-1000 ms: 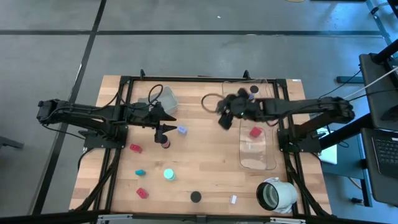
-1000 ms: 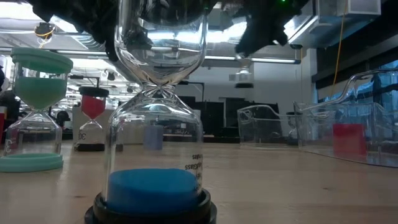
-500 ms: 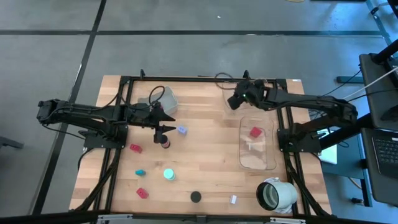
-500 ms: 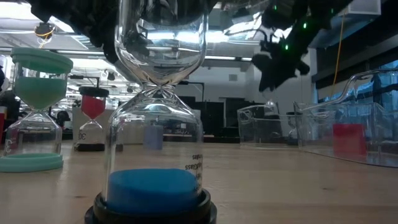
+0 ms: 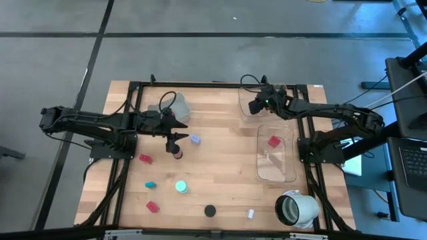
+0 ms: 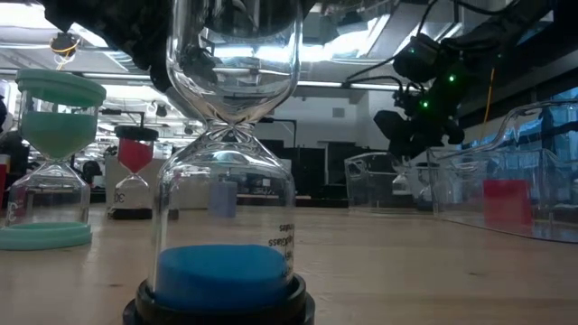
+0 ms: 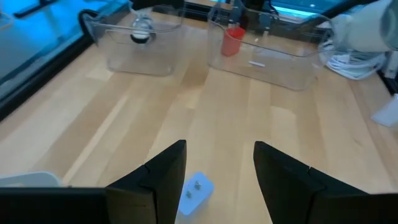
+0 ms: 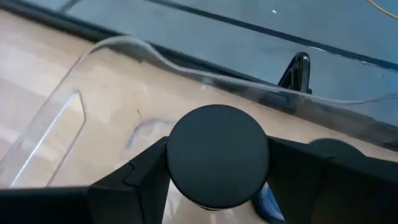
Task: Pick & Place Office items
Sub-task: Put the white hourglass into the top transparent bin, then put the purple charger adapter into the bottom transparent bin
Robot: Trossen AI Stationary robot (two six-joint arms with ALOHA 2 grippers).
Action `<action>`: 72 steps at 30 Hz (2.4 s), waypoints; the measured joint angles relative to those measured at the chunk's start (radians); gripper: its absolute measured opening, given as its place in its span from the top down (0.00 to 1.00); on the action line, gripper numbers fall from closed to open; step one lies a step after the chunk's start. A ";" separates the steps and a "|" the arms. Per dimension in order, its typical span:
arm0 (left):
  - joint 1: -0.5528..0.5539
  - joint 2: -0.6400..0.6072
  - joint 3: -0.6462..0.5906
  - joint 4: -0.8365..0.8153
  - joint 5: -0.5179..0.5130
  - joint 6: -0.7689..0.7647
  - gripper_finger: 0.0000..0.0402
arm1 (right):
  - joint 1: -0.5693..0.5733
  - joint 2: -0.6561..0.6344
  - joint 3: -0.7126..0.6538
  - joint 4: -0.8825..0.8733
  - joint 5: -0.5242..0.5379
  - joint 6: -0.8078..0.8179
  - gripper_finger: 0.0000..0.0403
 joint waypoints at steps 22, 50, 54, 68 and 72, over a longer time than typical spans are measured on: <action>0.000 0.000 0.000 0.000 -0.046 0.000 0.54 | -0.017 0.001 -0.098 0.145 -0.011 0.008 0.47; 0.000 0.000 0.000 0.000 -0.045 -0.003 0.54 | -0.016 0.001 -0.093 0.201 -0.013 -0.048 0.33; 0.000 0.000 0.000 0.001 -0.045 -0.010 0.54 | -0.015 -0.008 -0.047 0.180 -0.017 -0.083 0.28; -0.025 0.023 0.000 0.061 0.022 0.051 0.48 | 0.110 -0.053 0.210 -0.220 -0.066 -0.071 0.18; -0.064 0.084 0.000 0.142 0.024 0.061 0.42 | 0.168 -0.053 0.210 -0.227 -0.068 -0.062 0.19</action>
